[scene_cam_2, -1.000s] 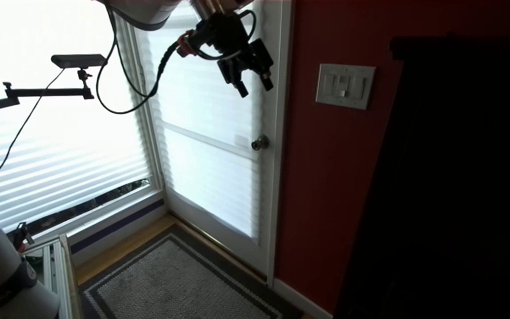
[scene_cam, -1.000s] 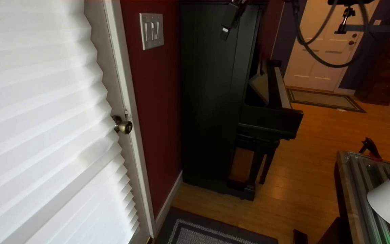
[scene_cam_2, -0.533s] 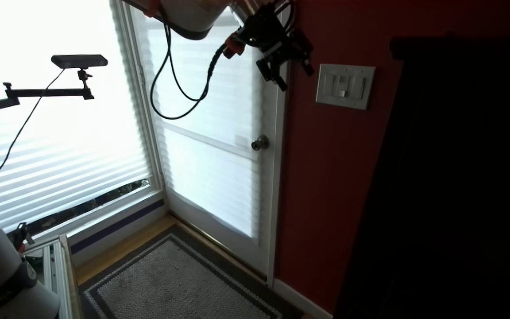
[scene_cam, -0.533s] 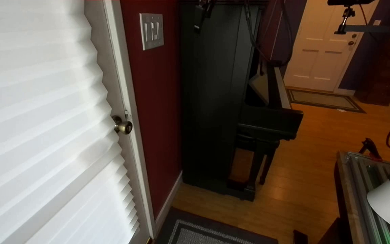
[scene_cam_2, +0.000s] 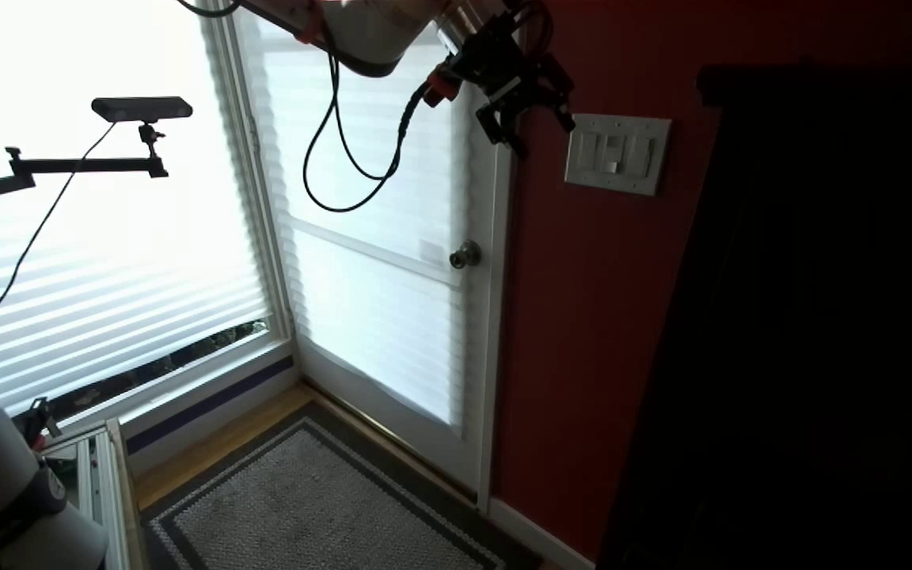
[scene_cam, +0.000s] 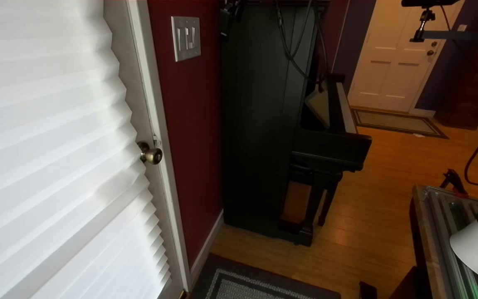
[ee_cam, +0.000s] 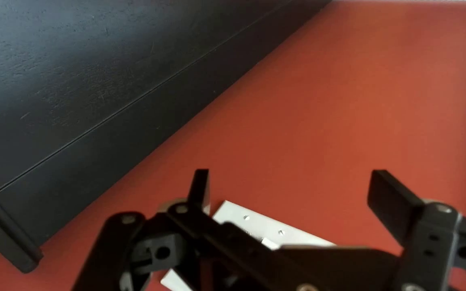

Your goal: Press the top middle switch

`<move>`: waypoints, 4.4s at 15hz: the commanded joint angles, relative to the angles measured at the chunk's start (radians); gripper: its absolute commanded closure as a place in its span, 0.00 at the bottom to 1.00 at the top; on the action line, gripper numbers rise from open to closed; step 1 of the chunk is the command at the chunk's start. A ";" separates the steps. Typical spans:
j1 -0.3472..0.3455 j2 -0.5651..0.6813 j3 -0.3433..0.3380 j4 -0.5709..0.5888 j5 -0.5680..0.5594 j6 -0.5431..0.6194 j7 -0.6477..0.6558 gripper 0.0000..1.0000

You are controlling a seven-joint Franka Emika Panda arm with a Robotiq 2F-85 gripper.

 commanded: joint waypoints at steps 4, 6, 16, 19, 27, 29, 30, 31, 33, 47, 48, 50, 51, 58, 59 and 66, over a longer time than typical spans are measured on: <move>0.035 0.038 -0.048 0.037 -0.021 0.065 -0.092 0.00; 0.034 0.069 -0.058 0.066 -0.023 0.114 -0.139 0.00; 0.028 0.241 -0.139 0.209 -0.076 0.403 -0.298 0.62; 0.027 0.285 -0.140 0.248 -0.050 0.472 -0.319 0.82; 0.032 0.364 -0.164 0.334 -0.053 0.524 -0.353 1.00; 0.021 0.377 -0.153 0.351 -0.068 0.525 -0.337 1.00; 0.028 0.383 -0.161 0.356 -0.039 0.531 -0.355 1.00; 0.030 0.388 -0.161 0.361 -0.037 0.526 -0.354 1.00; 0.026 0.381 -0.144 0.349 -0.017 0.509 -0.373 1.00; 0.020 0.370 -0.113 0.359 0.175 0.455 -0.518 1.00; 0.021 0.371 -0.115 0.362 0.183 0.459 -0.512 1.00; 0.022 0.374 -0.114 0.368 0.205 0.458 -0.497 1.00; 0.023 0.375 -0.113 0.371 0.220 0.450 -0.490 1.00; 0.041 0.381 -0.135 0.395 0.242 0.398 -0.451 1.00; 0.047 0.369 -0.140 0.392 0.234 0.346 -0.462 1.00; 0.008 0.214 -0.128 0.304 0.270 0.010 -0.532 0.68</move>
